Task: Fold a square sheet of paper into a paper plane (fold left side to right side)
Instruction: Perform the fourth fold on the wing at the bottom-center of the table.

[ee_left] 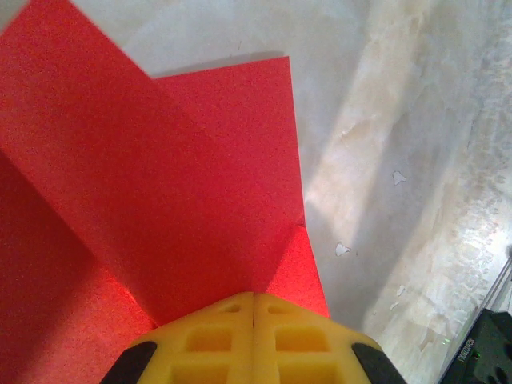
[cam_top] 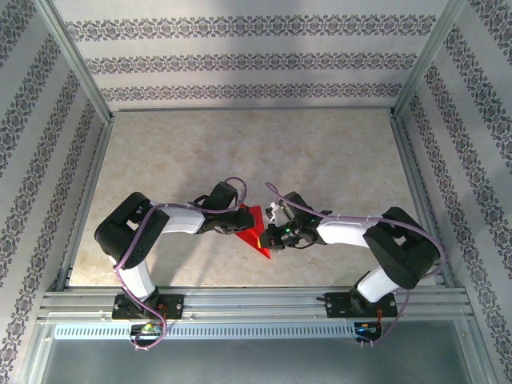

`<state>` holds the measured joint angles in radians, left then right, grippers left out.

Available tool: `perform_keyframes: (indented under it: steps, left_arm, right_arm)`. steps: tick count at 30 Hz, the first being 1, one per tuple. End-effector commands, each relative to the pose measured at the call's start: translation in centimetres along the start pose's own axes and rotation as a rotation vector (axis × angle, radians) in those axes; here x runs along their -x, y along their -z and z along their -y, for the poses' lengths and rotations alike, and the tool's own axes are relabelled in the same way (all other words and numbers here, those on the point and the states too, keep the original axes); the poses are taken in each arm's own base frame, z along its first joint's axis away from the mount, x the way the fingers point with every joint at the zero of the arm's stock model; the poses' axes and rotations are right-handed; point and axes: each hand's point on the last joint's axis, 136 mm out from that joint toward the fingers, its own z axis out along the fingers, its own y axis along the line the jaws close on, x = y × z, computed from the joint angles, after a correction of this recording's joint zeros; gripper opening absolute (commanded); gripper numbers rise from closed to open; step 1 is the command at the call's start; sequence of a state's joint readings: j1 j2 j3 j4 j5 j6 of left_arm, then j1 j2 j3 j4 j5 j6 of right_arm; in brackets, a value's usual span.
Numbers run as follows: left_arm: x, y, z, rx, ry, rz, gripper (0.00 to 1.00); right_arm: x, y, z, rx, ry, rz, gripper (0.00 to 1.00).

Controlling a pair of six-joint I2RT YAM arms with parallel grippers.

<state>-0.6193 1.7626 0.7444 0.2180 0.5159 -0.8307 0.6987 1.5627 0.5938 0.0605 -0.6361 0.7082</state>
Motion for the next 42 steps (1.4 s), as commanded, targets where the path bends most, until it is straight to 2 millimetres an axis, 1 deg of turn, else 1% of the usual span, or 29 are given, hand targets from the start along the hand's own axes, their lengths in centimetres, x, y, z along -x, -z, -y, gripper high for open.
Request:
perform_keyframes:
  steps: [1,7,19,30,38,42]
  left_arm:
    - [-1.7,-0.3,-3.5,0.130,0.045,-0.048,0.00]
    - [-1.7,-0.4,-3.5,0.129,0.045,-0.050,0.00]
    - [-1.8,-0.6,-3.7,0.135,0.046,-0.051,0.00]
    - [-1.8,-0.6,-4.2,0.156,0.042,-0.055,0.00]
    - [-1.7,-0.7,-4.1,0.157,0.044,-0.056,0.00]
    - [-1.7,-0.7,-4.2,0.158,0.046,-0.055,0.00]
  right_arm:
    - [0.5,-0.5,0.3,-0.022,0.022,0.018,0.00]
    - [-0.2,-0.8,1.3,-0.045,0.005,0.005,0.00]
    - [-1.7,-1.0,2.3,-0.038,-0.027,-0.030,0.00]
    - [-4.7,-0.3,3.6,-0.063,-0.047,-0.088,0.00]
    - [-6.8,0.4,3.5,-0.065,-0.029,-0.147,0.00]
    - [-7.5,1.0,3.7,-0.081,-0.026,-0.162,0.00]
